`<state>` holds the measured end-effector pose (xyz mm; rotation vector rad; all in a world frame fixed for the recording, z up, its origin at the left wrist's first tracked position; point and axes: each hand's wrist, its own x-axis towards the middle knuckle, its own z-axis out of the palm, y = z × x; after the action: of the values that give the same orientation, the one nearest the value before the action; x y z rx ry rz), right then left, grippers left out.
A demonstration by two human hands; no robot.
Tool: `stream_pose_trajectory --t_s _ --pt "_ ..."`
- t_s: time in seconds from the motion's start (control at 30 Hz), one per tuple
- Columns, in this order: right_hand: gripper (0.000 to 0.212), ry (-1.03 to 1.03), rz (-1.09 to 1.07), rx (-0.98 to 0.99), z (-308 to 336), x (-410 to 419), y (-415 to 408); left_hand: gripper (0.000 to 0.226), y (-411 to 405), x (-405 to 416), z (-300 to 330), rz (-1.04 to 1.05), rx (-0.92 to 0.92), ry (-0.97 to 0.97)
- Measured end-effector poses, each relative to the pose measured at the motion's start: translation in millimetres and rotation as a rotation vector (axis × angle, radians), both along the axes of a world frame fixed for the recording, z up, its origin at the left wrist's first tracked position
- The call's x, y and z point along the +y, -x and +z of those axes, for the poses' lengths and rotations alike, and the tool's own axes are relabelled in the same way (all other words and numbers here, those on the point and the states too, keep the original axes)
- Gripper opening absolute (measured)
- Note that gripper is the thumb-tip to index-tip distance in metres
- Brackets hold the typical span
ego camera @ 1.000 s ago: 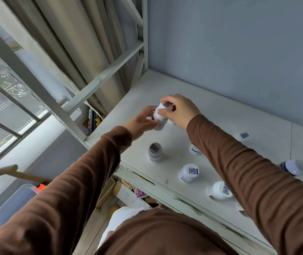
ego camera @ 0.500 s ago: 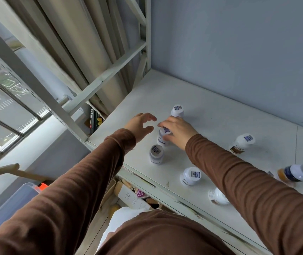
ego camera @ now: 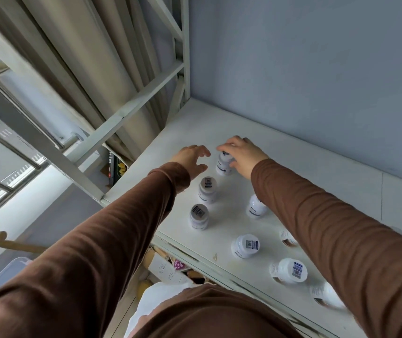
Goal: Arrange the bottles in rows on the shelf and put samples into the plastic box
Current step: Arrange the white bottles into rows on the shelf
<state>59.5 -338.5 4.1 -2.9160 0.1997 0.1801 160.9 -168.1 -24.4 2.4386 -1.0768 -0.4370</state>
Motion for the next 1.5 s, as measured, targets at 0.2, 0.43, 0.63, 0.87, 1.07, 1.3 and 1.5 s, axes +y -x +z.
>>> stream_pose_trajectory --t_s 0.2,0.43,0.63,0.87,1.07,1.3,1.5 --pt "0.046 -0.063 -0.055 0.022 -1.9 -3.0 -17.5 0.04 2.1 -7.4 -6.9 0.072 0.234 0.132" --pt "0.033 -0.893 -0.422 -0.209 45.6 12.5 -27.1 0.033 -1.0 8.3 27.8 0.254 1.051 0.673" --pt "0.048 -0.983 -0.48 -0.238 66.8 33.6 -29.3 0.051 -0.9 15.3 42.3 0.253 1.318 0.66" --pt "0.038 -0.562 -0.384 -0.24 56.8 18.5 -25.4 0.034 2.6 11.4 35.5 0.198 1.047 0.623" --pt "0.041 -0.343 -0.268 -0.225 48.8 13.0 -16.3 0.047 9.1 -4.9 29.7 0.13 0.45 0.418" --pt "0.044 -0.185 -0.219 -0.061 18.2 9.1 -8.4 0.041 5.2 8.5 18.1 0.136 0.19 0.195" --pt "0.046 -0.131 -0.199 -0.025 -0.4 8.6 -11.5 0.032 9.5 19.4 14.2 0.166 0.14 0.141"
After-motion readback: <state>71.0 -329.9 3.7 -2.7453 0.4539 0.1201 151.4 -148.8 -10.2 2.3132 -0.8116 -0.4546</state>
